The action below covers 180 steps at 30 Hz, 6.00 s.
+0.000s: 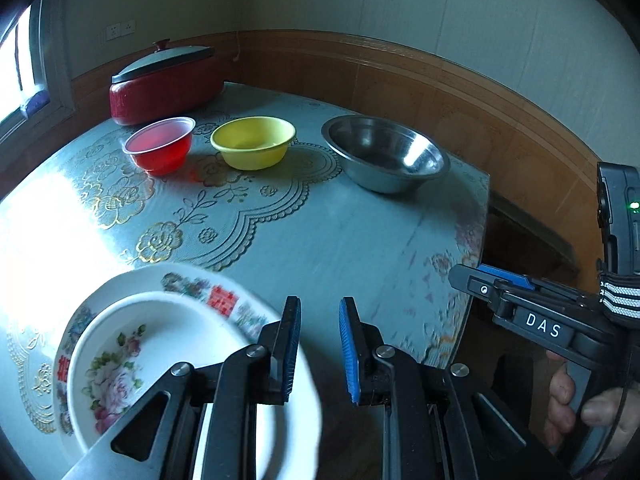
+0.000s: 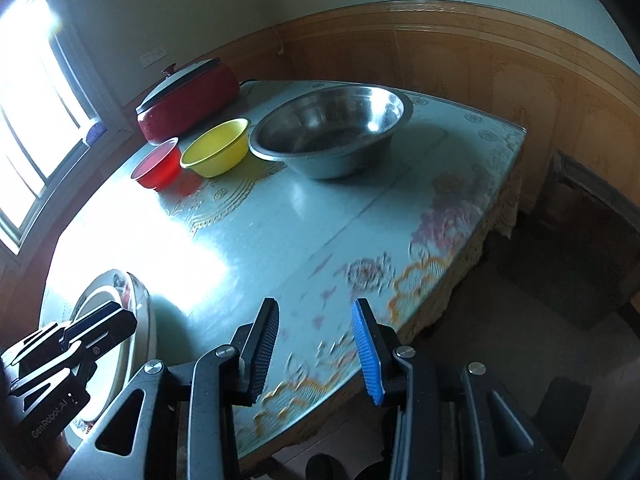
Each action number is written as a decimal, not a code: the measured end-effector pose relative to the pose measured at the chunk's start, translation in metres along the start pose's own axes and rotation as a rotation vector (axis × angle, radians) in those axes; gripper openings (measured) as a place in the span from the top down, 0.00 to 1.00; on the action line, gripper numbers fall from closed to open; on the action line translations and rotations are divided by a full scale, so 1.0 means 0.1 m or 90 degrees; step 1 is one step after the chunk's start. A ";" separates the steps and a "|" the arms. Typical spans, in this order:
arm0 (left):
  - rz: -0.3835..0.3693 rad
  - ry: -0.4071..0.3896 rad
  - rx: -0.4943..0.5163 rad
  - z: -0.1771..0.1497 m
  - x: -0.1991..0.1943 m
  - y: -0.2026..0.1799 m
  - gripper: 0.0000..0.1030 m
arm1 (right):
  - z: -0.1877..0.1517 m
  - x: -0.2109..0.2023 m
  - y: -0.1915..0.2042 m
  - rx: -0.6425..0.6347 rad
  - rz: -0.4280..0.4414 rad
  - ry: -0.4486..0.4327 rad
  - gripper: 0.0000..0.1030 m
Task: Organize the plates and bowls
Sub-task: 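Move the right tool to the steel bowl and grip its rim, then slide the steel bowl with the right tool toward the yellow bowl, then release, then move the left tool to the yellow bowl and grip its rim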
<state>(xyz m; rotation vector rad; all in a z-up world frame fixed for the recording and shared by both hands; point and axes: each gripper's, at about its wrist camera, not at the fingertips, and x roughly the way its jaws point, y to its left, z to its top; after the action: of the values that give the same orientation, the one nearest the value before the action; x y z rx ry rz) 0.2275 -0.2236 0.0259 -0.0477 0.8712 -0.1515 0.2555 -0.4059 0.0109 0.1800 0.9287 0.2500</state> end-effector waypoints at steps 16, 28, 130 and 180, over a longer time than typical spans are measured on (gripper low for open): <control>0.000 0.018 -0.155 0.66 0.64 -0.35 0.80 | 1.25 0.27 -1.18 0.020 0.079 -0.026 0.70; -0.062 -0.010 -0.291 1.11 1.02 -0.13 0.77 | 1.81 0.75 -1.28 0.016 0.160 0.008 0.76; 0.000 -0.141 -0.063 0.34 -0.02 -0.08 0.00 | 0.41 0.18 -0.53 -0.155 0.048 -0.041 0.24; -0.080 -0.008 -0.604 1.51 1.22 1.62 0.00 | 2.46 2.65 0.31 0.061 0.528 0.391 0.23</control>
<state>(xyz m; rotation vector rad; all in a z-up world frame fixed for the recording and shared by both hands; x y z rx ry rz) 0.4389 -0.0851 0.0134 -0.9886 0.8636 0.1562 0.6020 -0.3113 -0.0394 0.5994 1.4414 1.0721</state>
